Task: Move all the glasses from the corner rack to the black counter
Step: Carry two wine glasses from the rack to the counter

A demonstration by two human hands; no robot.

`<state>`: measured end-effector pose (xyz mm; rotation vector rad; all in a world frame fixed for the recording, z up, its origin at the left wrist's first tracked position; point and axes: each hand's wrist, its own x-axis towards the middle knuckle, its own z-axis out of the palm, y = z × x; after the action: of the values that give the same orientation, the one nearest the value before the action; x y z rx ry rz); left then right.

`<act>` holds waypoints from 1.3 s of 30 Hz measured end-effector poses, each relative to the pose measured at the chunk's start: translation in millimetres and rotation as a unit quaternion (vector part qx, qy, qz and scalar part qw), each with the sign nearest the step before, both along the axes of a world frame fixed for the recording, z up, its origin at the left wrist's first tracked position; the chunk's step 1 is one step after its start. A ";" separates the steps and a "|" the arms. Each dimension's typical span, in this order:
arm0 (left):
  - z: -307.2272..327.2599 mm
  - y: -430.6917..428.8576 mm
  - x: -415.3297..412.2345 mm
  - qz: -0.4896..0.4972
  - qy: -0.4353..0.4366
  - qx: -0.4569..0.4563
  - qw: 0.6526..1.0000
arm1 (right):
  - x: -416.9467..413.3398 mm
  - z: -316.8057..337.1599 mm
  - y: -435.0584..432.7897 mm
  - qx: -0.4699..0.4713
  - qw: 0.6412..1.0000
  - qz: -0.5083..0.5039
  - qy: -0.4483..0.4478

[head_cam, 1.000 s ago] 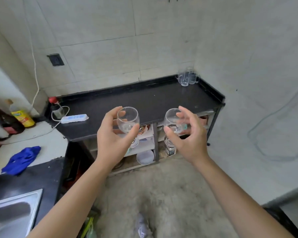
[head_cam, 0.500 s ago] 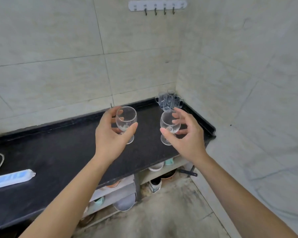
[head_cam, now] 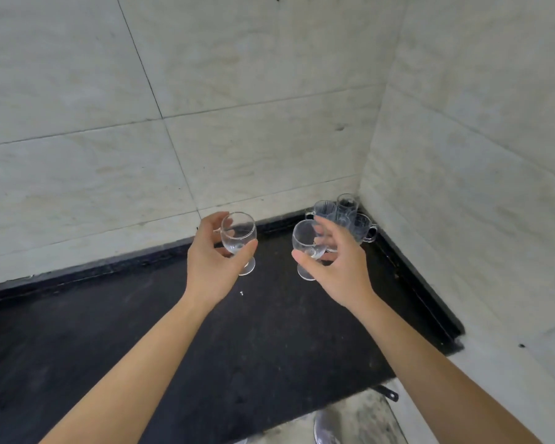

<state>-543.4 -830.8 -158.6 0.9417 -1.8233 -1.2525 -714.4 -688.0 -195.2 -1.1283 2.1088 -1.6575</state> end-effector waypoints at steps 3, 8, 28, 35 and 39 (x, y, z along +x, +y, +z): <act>-17.7 -33.7 -51.9 0.024 -0.032 0.025 0.999 | -56.9 -15.6 -40.8 0.037 0.998 0.036 -0.030; -67.2 -82.1 -112.1 0.043 -0.081 0.052 0.994 | -125.0 -53.9 -100.4 0.082 0.994 0.046 -0.049; -230.4 -184.1 -223.5 -0.034 -0.166 0.114 0.979 | -194.1 -218.7 -226.0 0.244 0.968 0.023 -0.054; -237.4 -193.7 -228.5 -0.060 -0.184 0.102 0.976 | -193.9 -215.6 -229.1 0.267 0.962 0.035 -0.039; -221.1 -185.1 -212.0 -0.079 -0.225 0.069 0.969 | -184.0 -189.9 -217.2 0.281 0.959 0.038 -0.017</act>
<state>-755.4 -1015.9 -379.6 1.2578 -2.2178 -1.3560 -898.5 -905.2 -385.2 -0.9627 2.2635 -0.9300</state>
